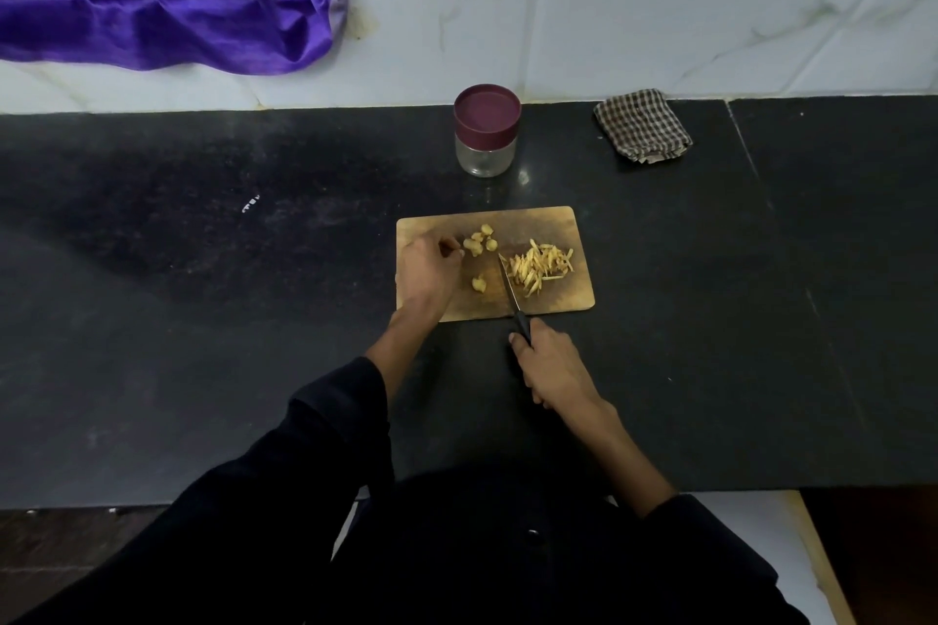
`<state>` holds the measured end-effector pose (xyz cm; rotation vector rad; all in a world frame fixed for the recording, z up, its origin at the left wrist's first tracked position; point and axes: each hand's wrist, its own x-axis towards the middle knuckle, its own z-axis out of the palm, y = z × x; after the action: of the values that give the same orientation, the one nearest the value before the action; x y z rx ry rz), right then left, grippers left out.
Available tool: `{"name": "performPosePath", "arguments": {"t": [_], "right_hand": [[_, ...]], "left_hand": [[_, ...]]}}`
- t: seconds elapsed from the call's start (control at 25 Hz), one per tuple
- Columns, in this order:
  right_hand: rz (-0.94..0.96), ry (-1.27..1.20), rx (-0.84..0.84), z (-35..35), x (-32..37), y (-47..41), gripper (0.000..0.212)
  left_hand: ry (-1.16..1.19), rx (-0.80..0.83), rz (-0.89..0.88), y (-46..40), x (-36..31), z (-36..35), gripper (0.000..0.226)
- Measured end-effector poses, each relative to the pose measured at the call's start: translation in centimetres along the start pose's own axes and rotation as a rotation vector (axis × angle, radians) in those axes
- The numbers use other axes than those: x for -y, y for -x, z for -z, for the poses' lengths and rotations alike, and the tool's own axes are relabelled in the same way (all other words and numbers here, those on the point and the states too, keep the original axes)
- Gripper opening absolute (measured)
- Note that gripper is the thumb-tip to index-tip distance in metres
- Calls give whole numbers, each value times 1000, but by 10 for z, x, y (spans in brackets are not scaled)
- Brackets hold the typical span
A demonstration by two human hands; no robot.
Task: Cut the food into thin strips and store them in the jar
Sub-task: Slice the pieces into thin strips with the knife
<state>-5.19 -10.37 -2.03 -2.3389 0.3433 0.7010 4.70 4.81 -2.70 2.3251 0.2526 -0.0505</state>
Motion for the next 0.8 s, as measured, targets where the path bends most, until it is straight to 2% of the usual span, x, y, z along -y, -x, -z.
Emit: {"name": "performPosePath", "arguments": {"t": [0.12, 0.24, 0.44, 0.8], "right_hand": [[-2, 13, -4, -2, -1, -1, 25], [9, 14, -17, -4, -1, -2, 25], [-8, 9, 4, -2, -3, -1, 24], [-13, -8, 4, -3, -6, -4, 25]], "left_hand": [[96, 32, 30, 12, 0, -11, 5], [177, 101, 137, 19, 3, -20, 6], [260, 120, 182, 19, 1, -20, 8], [575, 174, 364, 21, -4, -17, 7]]}}
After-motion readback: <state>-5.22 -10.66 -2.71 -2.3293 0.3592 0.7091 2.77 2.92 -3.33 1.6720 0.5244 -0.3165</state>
